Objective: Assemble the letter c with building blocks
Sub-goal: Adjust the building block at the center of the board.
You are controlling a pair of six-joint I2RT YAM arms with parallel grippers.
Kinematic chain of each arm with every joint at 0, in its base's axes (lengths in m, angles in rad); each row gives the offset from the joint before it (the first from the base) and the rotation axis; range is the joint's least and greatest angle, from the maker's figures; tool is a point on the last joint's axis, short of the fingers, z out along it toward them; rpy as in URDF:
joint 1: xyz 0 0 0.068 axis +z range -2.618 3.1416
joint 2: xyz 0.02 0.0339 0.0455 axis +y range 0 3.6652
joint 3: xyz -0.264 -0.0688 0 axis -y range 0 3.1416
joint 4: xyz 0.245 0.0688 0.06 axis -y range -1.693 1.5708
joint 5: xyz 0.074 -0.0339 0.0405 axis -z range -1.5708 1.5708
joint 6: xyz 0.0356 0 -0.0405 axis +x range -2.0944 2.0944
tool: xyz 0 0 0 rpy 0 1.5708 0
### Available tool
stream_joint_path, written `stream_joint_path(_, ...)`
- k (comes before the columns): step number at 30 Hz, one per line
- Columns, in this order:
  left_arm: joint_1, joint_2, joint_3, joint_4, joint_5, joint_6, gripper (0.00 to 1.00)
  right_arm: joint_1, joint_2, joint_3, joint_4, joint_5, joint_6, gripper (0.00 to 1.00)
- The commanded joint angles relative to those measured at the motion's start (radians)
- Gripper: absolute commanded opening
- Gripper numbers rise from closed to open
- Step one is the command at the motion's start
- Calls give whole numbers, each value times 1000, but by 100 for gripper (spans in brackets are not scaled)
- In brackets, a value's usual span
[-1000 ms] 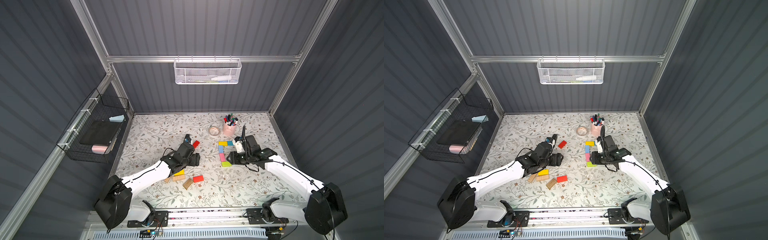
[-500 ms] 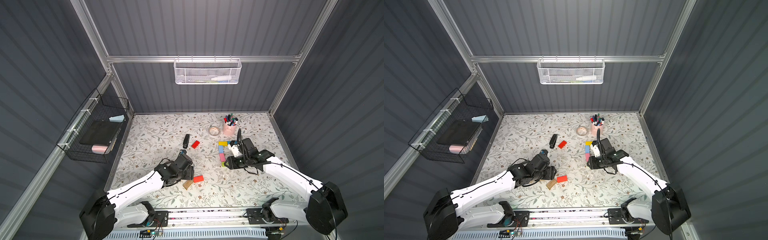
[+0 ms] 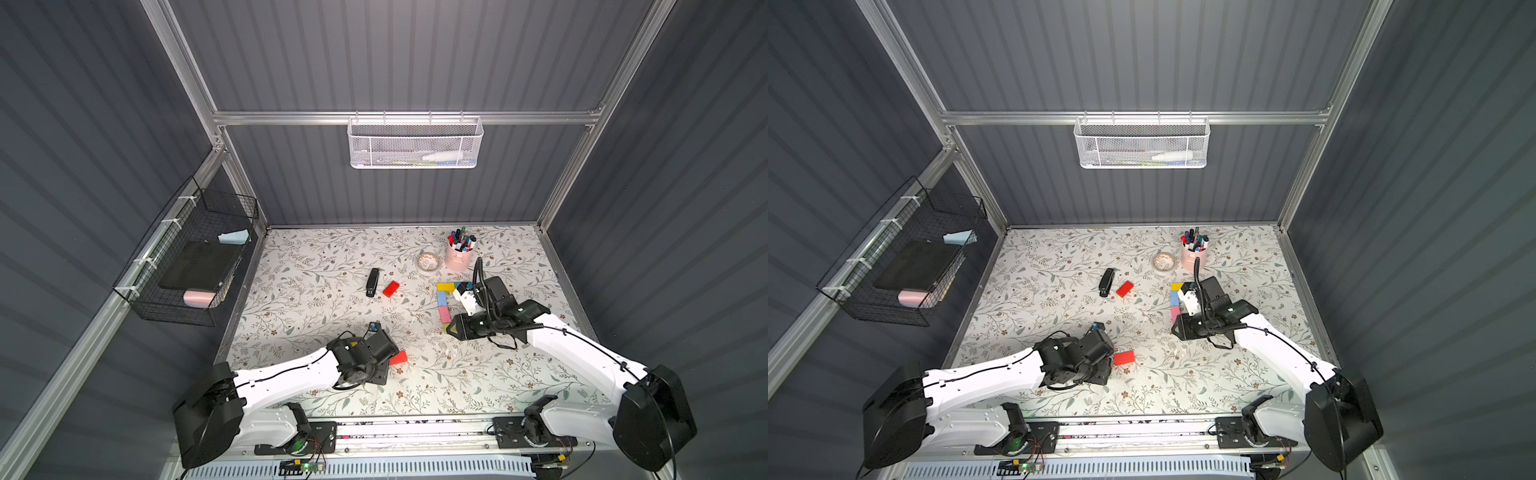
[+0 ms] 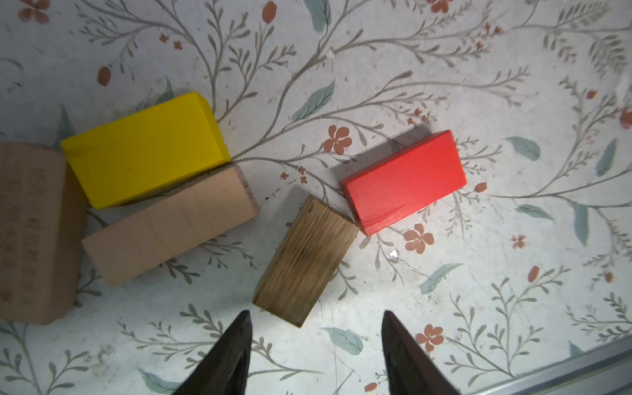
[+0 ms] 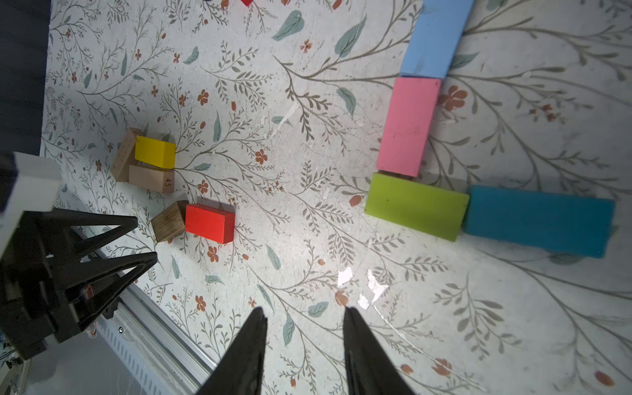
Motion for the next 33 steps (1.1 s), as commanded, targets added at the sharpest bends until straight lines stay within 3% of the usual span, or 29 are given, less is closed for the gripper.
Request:
stream_joint_path(1,-16,37,21,-25,-46,-12,57,8,-13,0,-21,-25,-11,40)
stream_joint_path(15,-27,115,45,-13,-122,9,58,8,-47,-7,-20,-24,-12,40)
stream_joint_path(27,-27,117,23,32,-105,22,52,8,-35,-1,-22,-24,-13,40)
stream_joint_path(33,-27,128,23,42,-99,22,44,9,-41,1,-27,-21,-13,40)
